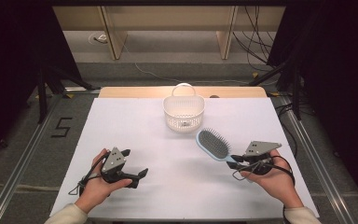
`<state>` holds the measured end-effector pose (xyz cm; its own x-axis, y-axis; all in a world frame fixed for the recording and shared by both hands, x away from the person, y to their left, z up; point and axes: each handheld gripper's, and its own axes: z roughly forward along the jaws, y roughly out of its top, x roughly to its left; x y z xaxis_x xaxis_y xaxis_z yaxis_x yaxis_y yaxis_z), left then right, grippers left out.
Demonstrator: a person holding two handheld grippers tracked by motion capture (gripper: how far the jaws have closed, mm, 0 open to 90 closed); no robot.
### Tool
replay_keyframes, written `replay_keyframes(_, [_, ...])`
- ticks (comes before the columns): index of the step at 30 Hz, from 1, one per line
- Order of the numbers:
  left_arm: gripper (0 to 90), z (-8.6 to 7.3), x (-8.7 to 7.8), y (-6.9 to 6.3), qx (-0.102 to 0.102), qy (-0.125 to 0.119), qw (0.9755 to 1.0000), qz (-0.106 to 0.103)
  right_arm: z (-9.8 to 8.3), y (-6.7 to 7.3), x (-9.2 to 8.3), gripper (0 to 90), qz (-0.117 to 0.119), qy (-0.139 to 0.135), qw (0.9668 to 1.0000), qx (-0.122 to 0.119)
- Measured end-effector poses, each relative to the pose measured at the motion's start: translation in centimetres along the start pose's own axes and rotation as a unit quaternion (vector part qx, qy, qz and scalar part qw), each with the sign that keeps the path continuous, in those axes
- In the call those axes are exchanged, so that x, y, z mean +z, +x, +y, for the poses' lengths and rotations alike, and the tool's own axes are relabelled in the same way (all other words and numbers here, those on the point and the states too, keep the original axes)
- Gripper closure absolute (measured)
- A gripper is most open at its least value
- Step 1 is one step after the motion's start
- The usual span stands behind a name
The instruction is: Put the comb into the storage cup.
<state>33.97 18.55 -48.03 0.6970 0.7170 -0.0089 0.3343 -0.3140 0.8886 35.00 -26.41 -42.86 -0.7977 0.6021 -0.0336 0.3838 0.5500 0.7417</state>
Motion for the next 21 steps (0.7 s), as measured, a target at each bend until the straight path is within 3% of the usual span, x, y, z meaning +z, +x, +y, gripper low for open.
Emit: replay_keyframes(21, [2.6,0.03,-0.02,-0.02,0.001,-0.001,1.0000,0.001,0.26,-0.37,-0.93,70.4,-0.037,-0.042,0.9982,0.022])
